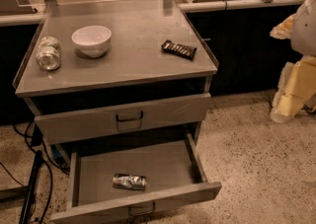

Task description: Pick redbull can from middle drawer and place on counter

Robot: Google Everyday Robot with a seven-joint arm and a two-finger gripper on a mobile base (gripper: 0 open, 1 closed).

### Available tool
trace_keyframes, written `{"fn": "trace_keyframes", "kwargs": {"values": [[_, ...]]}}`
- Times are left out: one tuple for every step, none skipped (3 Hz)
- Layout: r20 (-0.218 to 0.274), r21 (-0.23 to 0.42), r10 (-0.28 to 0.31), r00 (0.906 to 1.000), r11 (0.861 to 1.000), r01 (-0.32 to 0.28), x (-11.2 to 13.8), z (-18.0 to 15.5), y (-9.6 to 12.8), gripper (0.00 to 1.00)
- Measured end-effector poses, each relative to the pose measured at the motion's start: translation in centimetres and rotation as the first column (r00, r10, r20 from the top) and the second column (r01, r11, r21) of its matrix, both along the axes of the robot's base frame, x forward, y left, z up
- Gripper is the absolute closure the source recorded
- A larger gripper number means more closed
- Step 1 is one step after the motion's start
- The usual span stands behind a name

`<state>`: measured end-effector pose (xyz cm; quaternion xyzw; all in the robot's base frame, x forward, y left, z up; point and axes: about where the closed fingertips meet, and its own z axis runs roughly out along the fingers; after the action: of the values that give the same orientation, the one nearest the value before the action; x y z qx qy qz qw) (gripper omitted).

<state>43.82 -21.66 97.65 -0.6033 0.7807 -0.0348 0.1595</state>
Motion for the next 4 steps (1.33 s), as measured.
{"fn": "trace_keyframes", "kwargs": {"values": [[0.016,-0.002,0.001,0.9999,1.0,-0.001,0.0,0.0,0.3,0.0],[-0.033,0.008,-0.051,0.9982,0.999,0.051,1.3,-6.0,6.8,0.0],[-0.035,0.008,-0.057,0.9978,0.998,0.057,1.2,-6.1,6.9,0.0],[-0.052,0.019,-0.046,0.9976,0.999,0.047,0.8,-7.2,7.6,0.0]]}}
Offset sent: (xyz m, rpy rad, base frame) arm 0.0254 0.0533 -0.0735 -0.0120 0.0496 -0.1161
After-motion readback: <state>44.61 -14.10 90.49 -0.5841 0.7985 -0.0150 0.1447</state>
